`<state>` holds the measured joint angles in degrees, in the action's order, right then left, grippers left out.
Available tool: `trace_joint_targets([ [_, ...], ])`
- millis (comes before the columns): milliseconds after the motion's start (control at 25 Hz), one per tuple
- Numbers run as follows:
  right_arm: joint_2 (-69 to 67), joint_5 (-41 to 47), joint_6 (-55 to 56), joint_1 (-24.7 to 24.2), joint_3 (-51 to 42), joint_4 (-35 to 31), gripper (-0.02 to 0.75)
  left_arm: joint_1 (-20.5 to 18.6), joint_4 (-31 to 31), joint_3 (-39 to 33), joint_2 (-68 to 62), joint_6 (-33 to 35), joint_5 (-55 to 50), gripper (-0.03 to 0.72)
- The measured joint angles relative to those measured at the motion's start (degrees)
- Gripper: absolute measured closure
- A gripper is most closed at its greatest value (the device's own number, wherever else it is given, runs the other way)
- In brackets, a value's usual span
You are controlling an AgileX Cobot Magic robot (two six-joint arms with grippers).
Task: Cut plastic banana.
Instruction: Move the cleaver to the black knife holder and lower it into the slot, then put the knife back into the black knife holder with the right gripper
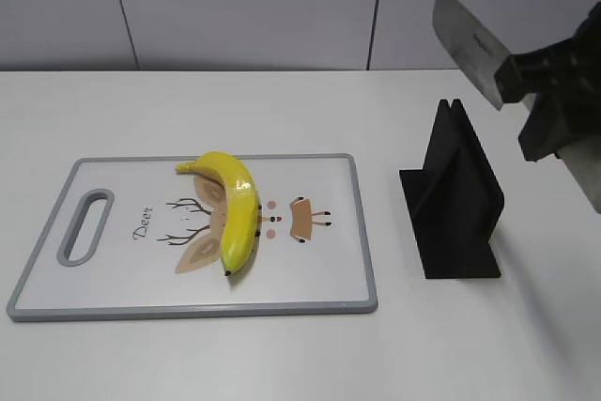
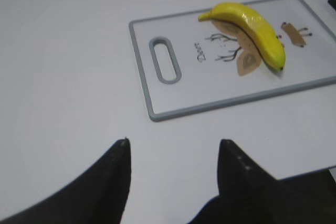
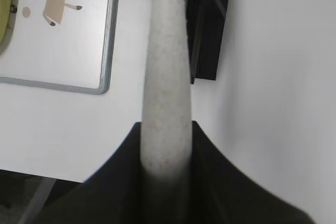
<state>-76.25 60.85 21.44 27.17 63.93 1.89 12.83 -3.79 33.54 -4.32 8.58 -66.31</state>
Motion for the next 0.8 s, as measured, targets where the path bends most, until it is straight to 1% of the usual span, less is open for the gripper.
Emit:
trace_joint_targets([
  [120,2.9,-0.1,2.5,0.0,-2.4,0.5,0.58,0.0,-0.9,-1.6,1.5,0.0,-2.5,0.178],
  [240,4.9,-0.3,4.6,0.0,-4.5,0.6,0.58,0.0,-1.3,-1.7,2.2,0.0,-2.4,0.178],
  [440,5.5,-1.2,5.5,0.0,-7.3,0.6,0.58,0.0,-1.4,-3.9,2.3,0.0,4.6,0.178],
  [600,5.5,-3.4,5.7,0.0,-8.1,0.6,0.58,0.0,-1.4,-4.4,2.3,0.0,5.7,0.178],
  [720,5.5,-5.6,5.7,0.0,-8.2,0.6,0.58,0.0,-1.4,-4.4,2.3,0.0,5.9,0.149],
  [800,5.5,-6.4,6.1,0.0,-8.2,0.6,0.58,0.0,-1.4,-4.4,2.3,0.0,5.9,0.106],
])
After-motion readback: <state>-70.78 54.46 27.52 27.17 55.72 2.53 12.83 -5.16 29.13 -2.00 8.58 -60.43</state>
